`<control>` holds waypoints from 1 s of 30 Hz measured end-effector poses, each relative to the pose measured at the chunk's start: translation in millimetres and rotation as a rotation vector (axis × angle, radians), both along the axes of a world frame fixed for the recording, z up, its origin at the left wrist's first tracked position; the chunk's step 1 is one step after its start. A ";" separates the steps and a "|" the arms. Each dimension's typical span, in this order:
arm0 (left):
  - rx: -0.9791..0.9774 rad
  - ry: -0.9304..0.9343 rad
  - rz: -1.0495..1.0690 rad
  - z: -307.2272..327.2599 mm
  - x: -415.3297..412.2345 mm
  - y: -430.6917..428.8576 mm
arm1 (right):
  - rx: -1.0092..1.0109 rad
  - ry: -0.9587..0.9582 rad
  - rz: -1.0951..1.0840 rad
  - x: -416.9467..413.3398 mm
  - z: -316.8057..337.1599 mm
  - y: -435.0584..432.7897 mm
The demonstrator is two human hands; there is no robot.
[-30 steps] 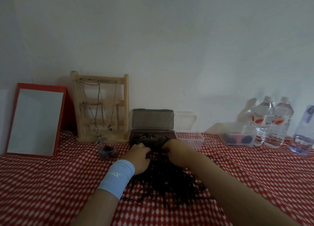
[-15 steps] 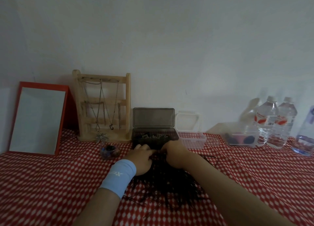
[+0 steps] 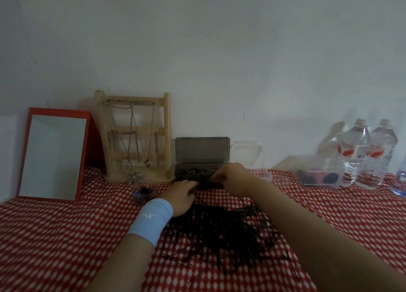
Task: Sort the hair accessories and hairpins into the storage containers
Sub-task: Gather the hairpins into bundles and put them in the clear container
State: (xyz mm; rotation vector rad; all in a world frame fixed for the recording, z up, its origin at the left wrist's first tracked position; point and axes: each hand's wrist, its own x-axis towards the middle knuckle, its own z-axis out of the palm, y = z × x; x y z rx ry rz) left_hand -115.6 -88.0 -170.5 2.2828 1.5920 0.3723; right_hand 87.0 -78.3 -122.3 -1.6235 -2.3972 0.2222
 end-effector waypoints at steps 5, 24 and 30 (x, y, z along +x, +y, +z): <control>-0.071 0.032 0.043 11.1 -3.8 10.0 | -0.091 -0.027 0.037 -5.4 -2.0 6.0; -0.052 0.102 -0.074 12.2 38.0 -18.8 | -0.094 -0.170 0.002 27.3 1.6 -23.3; -0.056 0.173 -0.084 8.1 64.3 -24.3 | -0.211 -0.339 -0.040 45.4 -8.5 -50.4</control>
